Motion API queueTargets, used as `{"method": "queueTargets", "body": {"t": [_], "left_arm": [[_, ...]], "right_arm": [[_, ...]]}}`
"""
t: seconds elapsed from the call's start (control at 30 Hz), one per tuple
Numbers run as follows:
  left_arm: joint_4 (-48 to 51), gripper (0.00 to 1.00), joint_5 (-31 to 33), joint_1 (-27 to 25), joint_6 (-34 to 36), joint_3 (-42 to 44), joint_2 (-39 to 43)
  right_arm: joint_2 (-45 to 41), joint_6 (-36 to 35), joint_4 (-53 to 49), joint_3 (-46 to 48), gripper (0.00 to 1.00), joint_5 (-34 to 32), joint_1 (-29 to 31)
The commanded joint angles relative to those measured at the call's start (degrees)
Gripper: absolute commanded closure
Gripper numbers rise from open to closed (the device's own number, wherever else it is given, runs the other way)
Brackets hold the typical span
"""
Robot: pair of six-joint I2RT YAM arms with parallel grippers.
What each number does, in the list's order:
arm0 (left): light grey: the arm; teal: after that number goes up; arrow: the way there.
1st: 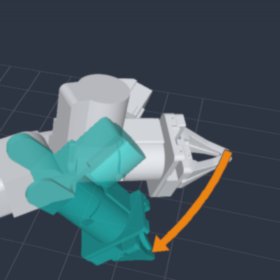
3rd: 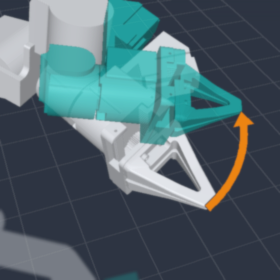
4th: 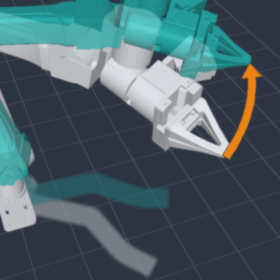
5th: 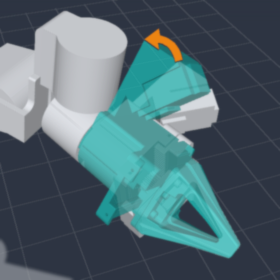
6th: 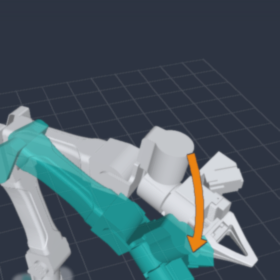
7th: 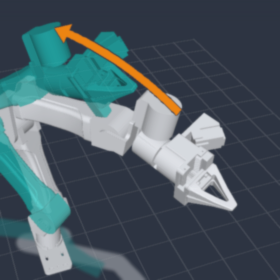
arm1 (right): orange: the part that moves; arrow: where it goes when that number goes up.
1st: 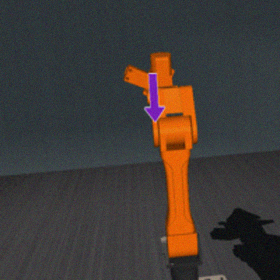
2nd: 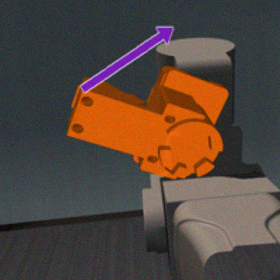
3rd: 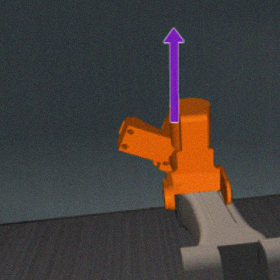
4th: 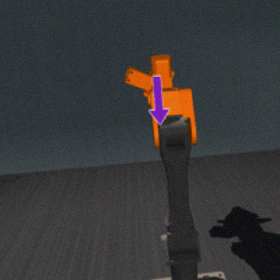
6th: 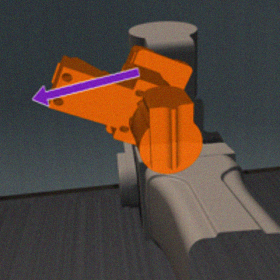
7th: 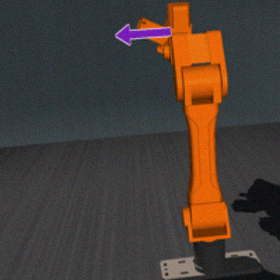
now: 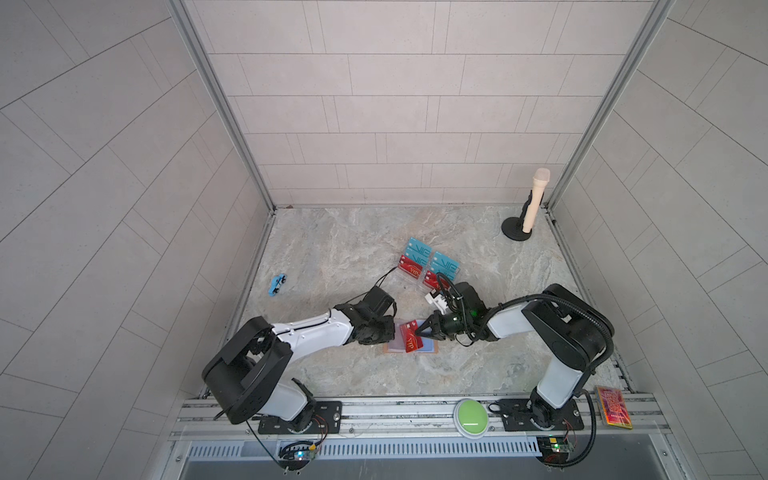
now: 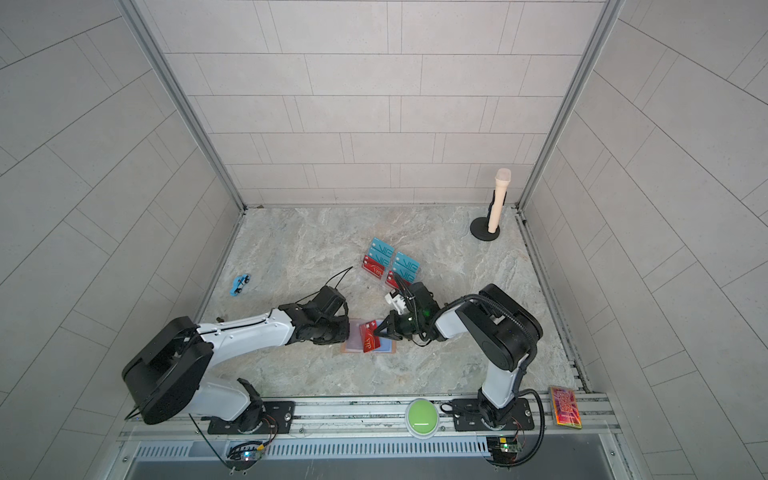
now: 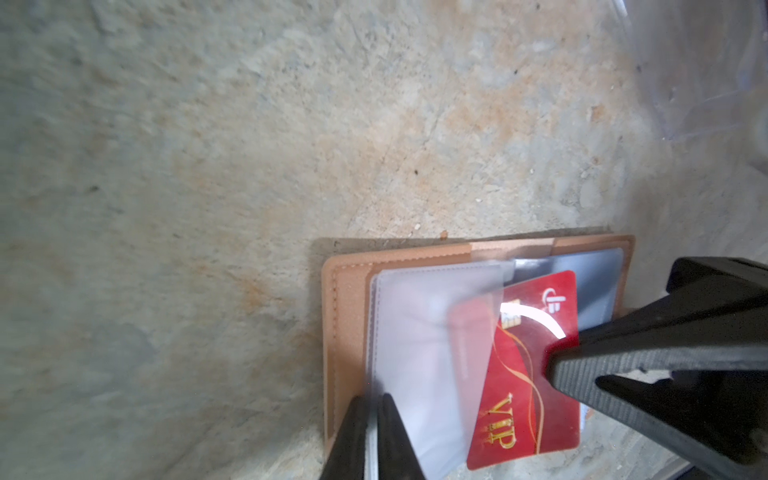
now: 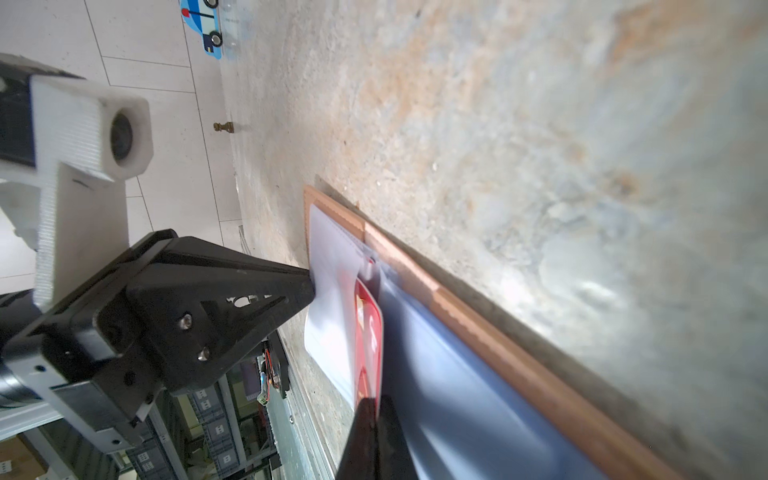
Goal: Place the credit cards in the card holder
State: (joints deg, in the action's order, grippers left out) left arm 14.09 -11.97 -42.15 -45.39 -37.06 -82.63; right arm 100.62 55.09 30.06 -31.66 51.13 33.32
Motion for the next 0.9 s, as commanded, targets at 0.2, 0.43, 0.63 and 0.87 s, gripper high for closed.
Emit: {"method": "queueTargets", "body": {"t": [0.2,0.43,0.63,0.87], "left_arm": [[2.8,0.89,0.7,-0.2,1.0,0.4,1.0],[3.1,0.89,0.7,-0.2,1.1,0.2,1.1],[3.3,0.89,0.7,-0.2,1.0,0.3,1.3],[3.5,0.89,0.7,-0.2,1.0,0.4,1.6]], "right_arm": [[-0.2,2.9,3.4,2.7,1.00,-5.2,0.4],[-0.8,3.4,4.6,3.5,1.00,-5.4,0.5],[-1.1,5.6,8.8,5.2,1.00,-6.2,0.5],[-0.9,6.9,11.5,6.1,1.00,-7.0,0.9]]}}
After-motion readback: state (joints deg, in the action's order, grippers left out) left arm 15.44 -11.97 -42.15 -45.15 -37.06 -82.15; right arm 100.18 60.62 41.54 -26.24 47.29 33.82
